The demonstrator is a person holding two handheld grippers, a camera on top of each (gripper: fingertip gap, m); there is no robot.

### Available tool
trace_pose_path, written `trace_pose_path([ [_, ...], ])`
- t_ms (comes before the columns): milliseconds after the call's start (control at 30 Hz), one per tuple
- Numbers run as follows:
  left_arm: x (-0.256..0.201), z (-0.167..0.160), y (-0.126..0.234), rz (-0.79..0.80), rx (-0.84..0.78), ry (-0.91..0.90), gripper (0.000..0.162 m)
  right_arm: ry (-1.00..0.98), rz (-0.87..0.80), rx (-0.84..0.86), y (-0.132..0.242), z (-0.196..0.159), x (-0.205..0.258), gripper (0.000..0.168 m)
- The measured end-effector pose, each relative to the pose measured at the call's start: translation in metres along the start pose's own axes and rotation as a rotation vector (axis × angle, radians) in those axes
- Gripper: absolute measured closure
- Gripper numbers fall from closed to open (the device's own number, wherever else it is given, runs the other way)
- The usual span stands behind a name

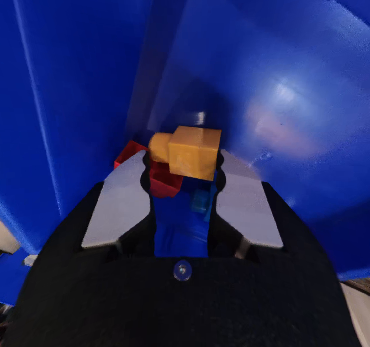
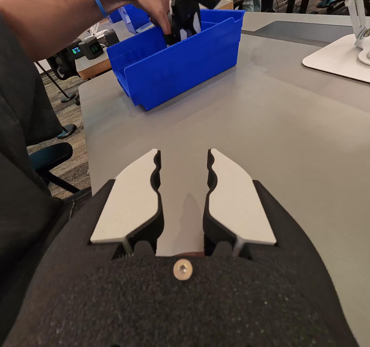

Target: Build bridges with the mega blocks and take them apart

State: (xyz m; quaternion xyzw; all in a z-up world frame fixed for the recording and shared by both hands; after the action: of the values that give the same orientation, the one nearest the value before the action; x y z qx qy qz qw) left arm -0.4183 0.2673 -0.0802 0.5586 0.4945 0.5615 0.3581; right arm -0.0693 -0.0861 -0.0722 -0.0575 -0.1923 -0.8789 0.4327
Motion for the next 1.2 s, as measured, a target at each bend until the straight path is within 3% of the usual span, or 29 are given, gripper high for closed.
trace_pose_path([
  [167,-0.01,0.0,0.021,-0.019,-0.067,-0.021,0.102,-0.02,0.004,-0.017,0.005,0.001,-0.003,0.125],
  [333,-0.039,0.014,0.114,0.052,-0.313,-0.104,0.102,-0.011,-0.01,-0.032,0.009,0.005,-0.004,0.126],
  [433,-0.073,0.042,0.173,0.072,-0.451,-0.224,0.102,-0.021,-0.004,-0.039,0.01,0.005,-0.005,0.126],
  [500,-0.102,0.07,0.19,0.059,-0.485,-0.338,0.102,-0.023,-0.007,-0.037,0.01,0.006,-0.005,0.126],
  [667,-0.154,0.15,0.156,0.099,-0.313,-0.583,0.102,-0.029,-0.046,-0.029,0.013,0.0,-0.006,0.127],
  [800,-0.159,0.198,0.108,0.114,-0.187,-0.657,0.102,-0.061,-0.038,-0.026,0.016,-0.009,-0.002,0.127],
  [1000,-0.164,0.217,0.08,0.072,-0.142,-0.697,0.101,-0.018,-0.047,0.005,0.018,-0.014,0.004,0.127],
  [1067,-0.171,0.22,0.078,0.096,-0.148,-0.688,0.083,-0.013,-0.049,0.024,0.018,-0.017,0.003,0.127],
  [1200,-0.179,0.214,0.085,0.066,-0.155,-0.671,0.083,-0.043,-0.029,0.003,0.023,-0.017,0.002,0.127],
])
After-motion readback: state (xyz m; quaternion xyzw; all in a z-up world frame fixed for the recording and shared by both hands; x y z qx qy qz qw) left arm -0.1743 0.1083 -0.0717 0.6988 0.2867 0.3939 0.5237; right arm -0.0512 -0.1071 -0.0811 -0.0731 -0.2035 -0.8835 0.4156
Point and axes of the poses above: each gripper's, where its closed fingertips meet, y back along the fingers, z out of its top, x = y × z across the jaws, the point moved 10 cm from there along y, back along the fingers, and after that the axes turned 6 degrees about z, right-handed, at the moved point
